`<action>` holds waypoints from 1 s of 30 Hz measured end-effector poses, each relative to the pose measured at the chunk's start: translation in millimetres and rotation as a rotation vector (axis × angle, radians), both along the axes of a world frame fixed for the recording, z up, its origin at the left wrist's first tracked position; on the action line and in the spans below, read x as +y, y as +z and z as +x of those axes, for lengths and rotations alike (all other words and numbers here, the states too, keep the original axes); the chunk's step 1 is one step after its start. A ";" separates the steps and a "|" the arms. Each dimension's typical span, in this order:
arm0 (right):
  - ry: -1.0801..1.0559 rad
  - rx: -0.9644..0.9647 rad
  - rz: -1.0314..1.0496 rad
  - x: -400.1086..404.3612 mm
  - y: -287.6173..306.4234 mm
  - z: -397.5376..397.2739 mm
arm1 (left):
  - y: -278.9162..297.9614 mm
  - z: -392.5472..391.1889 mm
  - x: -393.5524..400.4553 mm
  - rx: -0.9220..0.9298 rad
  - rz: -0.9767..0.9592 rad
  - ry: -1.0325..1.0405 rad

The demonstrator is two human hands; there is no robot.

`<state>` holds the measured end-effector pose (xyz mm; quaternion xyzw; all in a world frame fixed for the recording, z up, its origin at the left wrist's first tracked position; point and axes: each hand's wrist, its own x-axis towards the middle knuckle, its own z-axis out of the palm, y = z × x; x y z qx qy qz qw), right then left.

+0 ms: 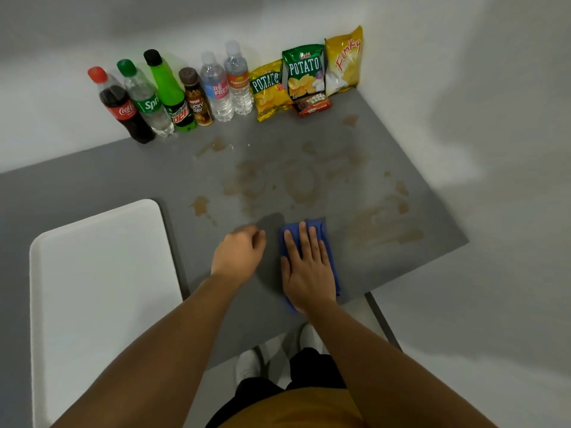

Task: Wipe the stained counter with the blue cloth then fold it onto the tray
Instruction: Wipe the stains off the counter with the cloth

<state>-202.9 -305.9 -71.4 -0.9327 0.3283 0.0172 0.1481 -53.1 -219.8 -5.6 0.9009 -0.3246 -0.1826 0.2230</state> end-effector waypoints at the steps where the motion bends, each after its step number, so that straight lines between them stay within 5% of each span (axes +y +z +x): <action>1: 0.012 -0.004 0.003 -5.7 0.8 3.1 | 1.0 -0.1 -1.6 -0.005 -0.005 0.006; 16: -0.063 -0.075 -0.008 -99.7 -0.2 -24.3 | -5.8 -15.4 -13.4 -0.086 -0.083 0.045; 30: -0.269 0.045 -0.024 -27.1 -0.1 -39.8 | -9.2 -15.0 -40.4 0.018 -0.115 -0.144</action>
